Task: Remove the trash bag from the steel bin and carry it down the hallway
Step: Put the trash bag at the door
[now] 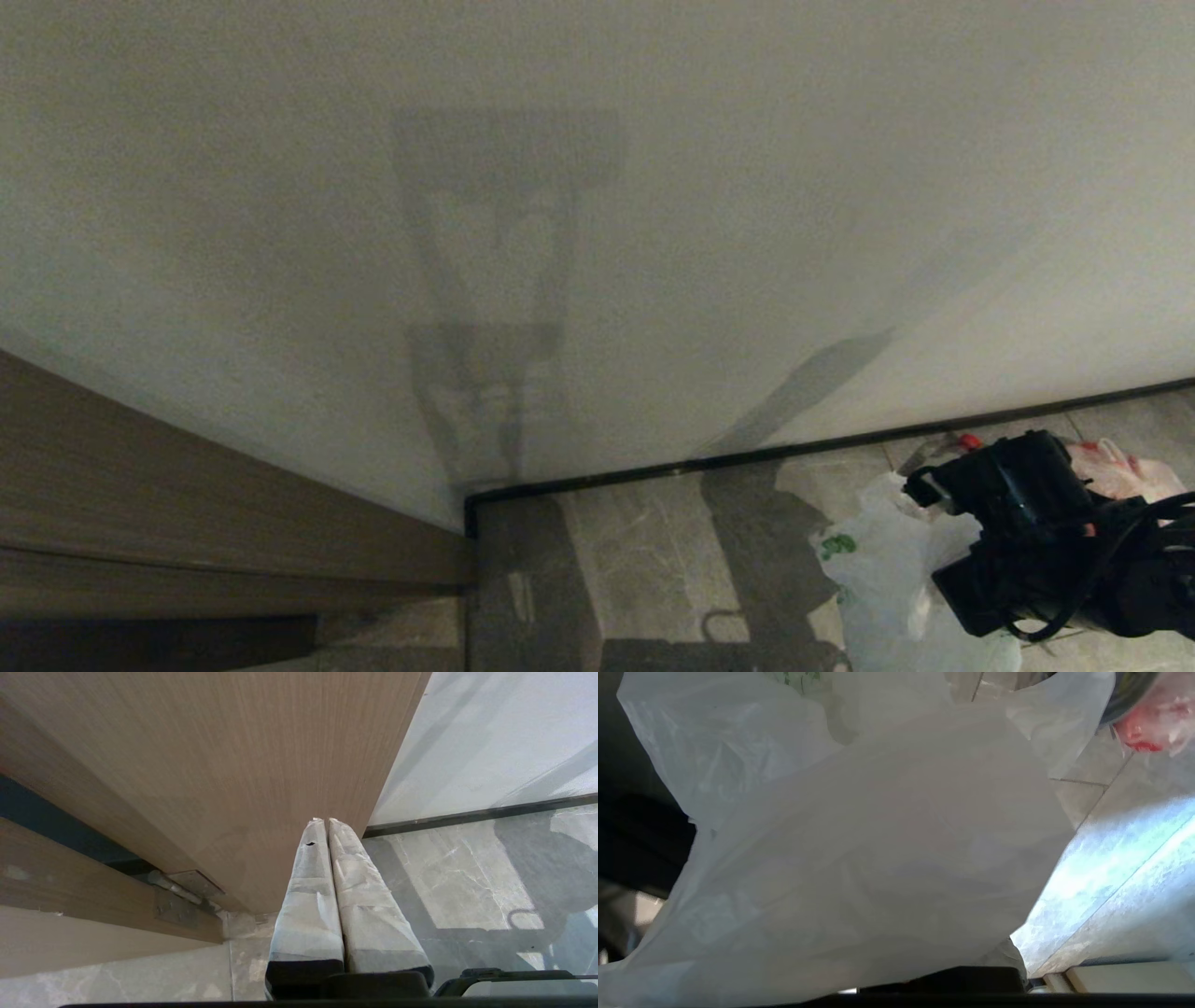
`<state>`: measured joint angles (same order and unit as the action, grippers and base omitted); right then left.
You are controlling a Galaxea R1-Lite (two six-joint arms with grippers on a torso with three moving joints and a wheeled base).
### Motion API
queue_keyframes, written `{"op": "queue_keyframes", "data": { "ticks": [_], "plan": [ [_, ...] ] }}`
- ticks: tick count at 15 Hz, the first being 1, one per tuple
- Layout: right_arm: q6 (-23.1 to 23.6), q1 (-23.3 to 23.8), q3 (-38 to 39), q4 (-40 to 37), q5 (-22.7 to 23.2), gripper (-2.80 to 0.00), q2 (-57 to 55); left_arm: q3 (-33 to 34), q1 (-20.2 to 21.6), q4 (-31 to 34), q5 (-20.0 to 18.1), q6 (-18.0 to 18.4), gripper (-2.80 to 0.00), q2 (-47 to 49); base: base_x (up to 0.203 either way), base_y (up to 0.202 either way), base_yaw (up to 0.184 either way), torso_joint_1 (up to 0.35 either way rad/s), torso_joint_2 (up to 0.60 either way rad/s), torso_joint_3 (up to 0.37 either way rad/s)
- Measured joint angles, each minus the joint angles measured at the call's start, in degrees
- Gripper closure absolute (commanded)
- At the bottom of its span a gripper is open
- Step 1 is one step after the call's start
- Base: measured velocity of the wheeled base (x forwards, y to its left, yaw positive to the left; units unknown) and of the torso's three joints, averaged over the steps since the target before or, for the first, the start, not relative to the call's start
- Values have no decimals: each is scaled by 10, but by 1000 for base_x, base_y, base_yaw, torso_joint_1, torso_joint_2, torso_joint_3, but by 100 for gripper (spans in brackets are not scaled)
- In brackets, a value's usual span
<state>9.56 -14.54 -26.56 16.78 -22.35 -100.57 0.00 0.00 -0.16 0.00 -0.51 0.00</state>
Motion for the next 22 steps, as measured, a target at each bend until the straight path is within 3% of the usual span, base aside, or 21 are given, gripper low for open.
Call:
{"op": "queue_keyframes", "data": {
  "ticks": [12, 19, 20, 22],
  "plan": [
    [4, -114, -18, 365, -22, 0, -257, 0, 0, 0, 0, 0, 0, 0, 0, 0, 0, 0, 0, 0],
    [22, -138, -59, 414, -16, 0, -338, 0, 0, 0, 0, 0, 0, 0, 0, 0, 0, 0, 0, 0],
    [21, -141, -62, 419, -14, -280, -346, 0, 0, 0, 0, 0, 0, 0, 0, 0, 0, 0, 0, 0],
    [22, -146, -71, 420, -15, -280, -358, 0, 0, 0, 0, 0, 0, 0, 0, 0, 0, 0, 0, 0]
  ]
}}
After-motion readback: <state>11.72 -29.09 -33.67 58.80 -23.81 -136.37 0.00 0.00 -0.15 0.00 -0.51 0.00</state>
